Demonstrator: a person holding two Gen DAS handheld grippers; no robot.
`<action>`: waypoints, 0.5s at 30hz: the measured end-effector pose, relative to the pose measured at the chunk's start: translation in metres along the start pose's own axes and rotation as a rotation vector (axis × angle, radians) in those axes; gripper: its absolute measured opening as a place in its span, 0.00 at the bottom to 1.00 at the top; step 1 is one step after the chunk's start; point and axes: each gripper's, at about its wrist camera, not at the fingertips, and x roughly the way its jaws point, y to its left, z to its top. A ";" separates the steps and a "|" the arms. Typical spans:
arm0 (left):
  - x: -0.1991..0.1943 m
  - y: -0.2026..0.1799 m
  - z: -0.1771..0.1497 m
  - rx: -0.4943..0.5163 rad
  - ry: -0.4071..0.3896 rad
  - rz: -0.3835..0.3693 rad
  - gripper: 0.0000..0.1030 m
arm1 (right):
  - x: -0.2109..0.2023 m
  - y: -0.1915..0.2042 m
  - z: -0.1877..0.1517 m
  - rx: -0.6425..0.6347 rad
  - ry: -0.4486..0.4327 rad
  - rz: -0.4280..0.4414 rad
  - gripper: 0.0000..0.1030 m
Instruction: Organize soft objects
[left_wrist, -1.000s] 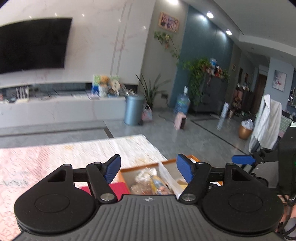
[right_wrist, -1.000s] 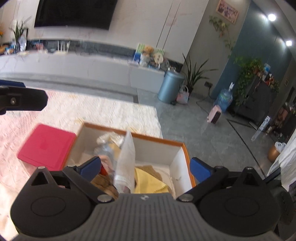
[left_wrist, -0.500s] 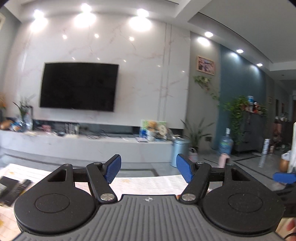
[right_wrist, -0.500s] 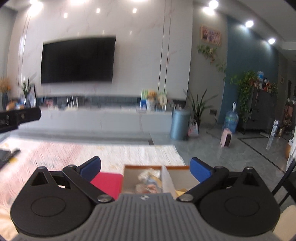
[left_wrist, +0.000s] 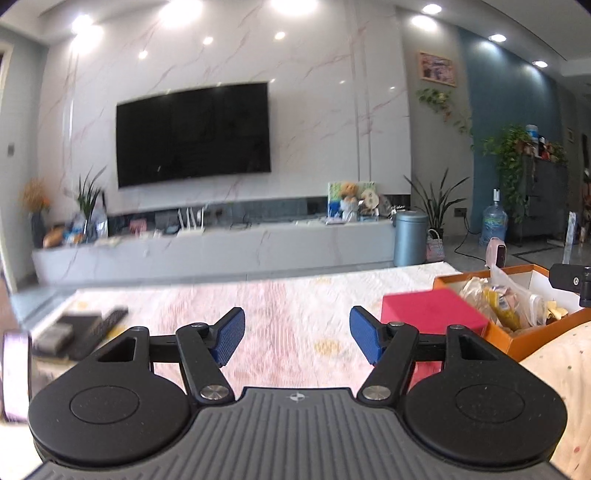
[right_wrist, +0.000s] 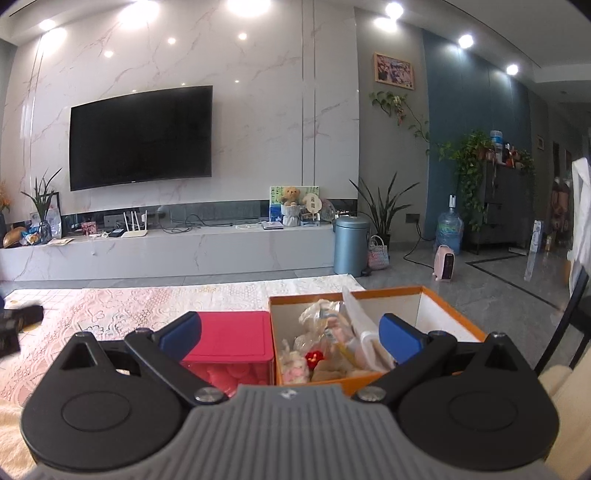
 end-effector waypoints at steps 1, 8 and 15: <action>0.000 0.001 -0.004 -0.013 -0.001 0.012 0.75 | 0.001 0.003 -0.003 -0.010 -0.004 -0.003 0.98; 0.004 0.003 -0.025 -0.016 0.012 0.046 0.79 | 0.003 0.011 -0.027 -0.040 -0.045 -0.016 0.98; 0.013 0.005 -0.043 0.012 0.101 0.076 0.84 | 0.020 -0.001 -0.031 0.046 0.040 0.003 0.98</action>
